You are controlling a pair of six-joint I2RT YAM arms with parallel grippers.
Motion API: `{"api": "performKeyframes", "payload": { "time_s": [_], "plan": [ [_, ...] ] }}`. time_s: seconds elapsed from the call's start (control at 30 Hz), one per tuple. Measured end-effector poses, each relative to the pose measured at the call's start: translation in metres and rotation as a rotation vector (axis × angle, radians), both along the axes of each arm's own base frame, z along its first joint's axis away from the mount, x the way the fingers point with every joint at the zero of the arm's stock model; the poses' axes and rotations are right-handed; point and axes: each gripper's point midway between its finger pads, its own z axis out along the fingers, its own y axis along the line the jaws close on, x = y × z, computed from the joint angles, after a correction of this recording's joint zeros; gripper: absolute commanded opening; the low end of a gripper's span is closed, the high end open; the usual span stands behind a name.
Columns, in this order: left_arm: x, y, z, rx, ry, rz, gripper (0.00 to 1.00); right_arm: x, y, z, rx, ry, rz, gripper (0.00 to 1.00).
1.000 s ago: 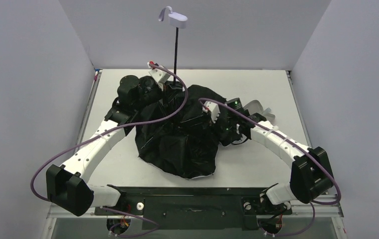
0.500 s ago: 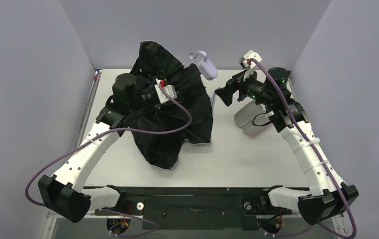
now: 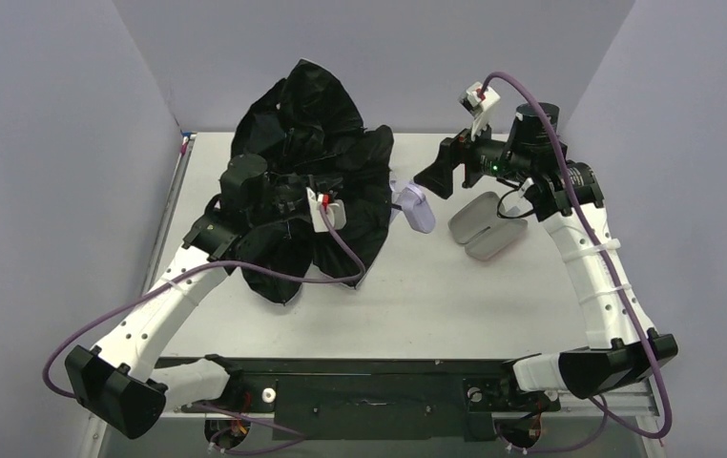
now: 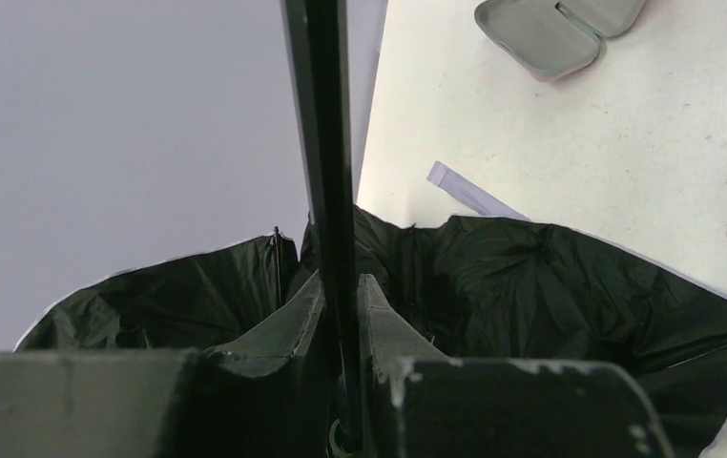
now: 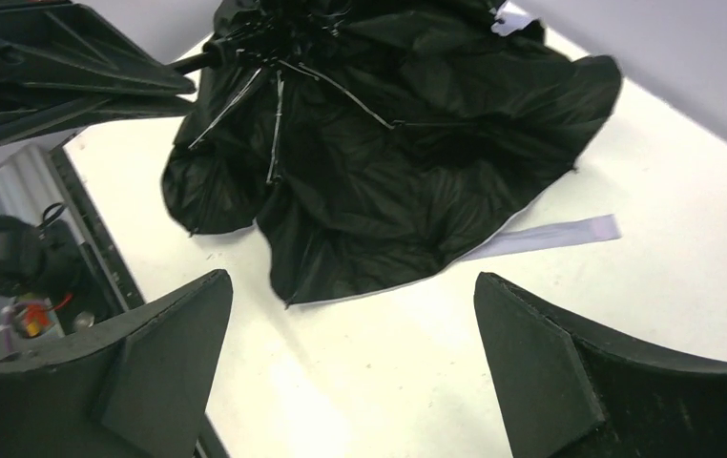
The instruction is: Open the umbrella
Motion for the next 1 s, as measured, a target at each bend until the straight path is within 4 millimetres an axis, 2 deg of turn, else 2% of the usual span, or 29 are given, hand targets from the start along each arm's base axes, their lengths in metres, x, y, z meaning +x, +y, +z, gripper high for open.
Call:
{"api": "performKeyframes", "payload": {
  "time_s": [0.1, 0.2, 0.3, 0.4, 0.47, 0.5, 0.57, 0.6, 0.73, 0.83, 1.0],
  "plan": [
    [-0.001, 0.001, -0.003, -0.025, 0.037, 0.02, 0.0, -0.008, 0.002, -0.007, -0.002, 0.048, 0.026, 0.92],
    [0.007, 0.005, 0.004, -0.147, 0.167, 0.083, 0.0, -0.012, 0.003, -0.011, -0.011, 0.056, 0.034, 0.92],
    [0.034, 0.019, 0.027, -0.349, 0.328, 0.21, 0.0, -0.017, 0.0, -0.023, -0.022, 0.063, 0.026, 0.91],
    [0.07, 0.047, 0.051, -0.583, 0.463, 0.358, 0.0, -0.019, -0.001, -0.036, -0.031, 0.066, 0.012, 0.87],
    [0.082, 0.059, 0.059, -0.696, 0.52, 0.413, 0.0, -0.018, 0.002, -0.041, -0.034, 0.04, 0.003, 0.83],
    [0.083, 0.059, 0.06, -0.736, 0.55, 0.419, 0.0, -0.018, 0.007, -0.043, -0.036, 0.021, 0.007, 0.81],
    [0.077, 0.047, 0.062, -0.783, 0.6, 0.38, 0.0, -0.014, 0.014, -0.048, -0.04, -0.013, 0.005, 0.77],
    [0.072, 0.038, 0.062, -0.799, 0.628, 0.35, 0.0, -0.018, 0.028, -0.049, -0.041, -0.036, 0.039, 0.75],
    [0.051, 0.01, 0.063, -0.828, 0.733, 0.217, 0.0, -0.019, 0.063, -0.043, -0.033, -0.136, 0.107, 0.66],
    [0.039, 0.002, 0.066, -0.839, 0.778, 0.139, 0.0, -0.014, 0.085, -0.037, -0.019, -0.199, 0.157, 0.55],
    [0.023, -0.007, 0.074, -0.838, 0.819, 0.034, 0.0, -0.003, 0.106, -0.048, -0.05, -0.253, 0.259, 0.51]
  ]
}}
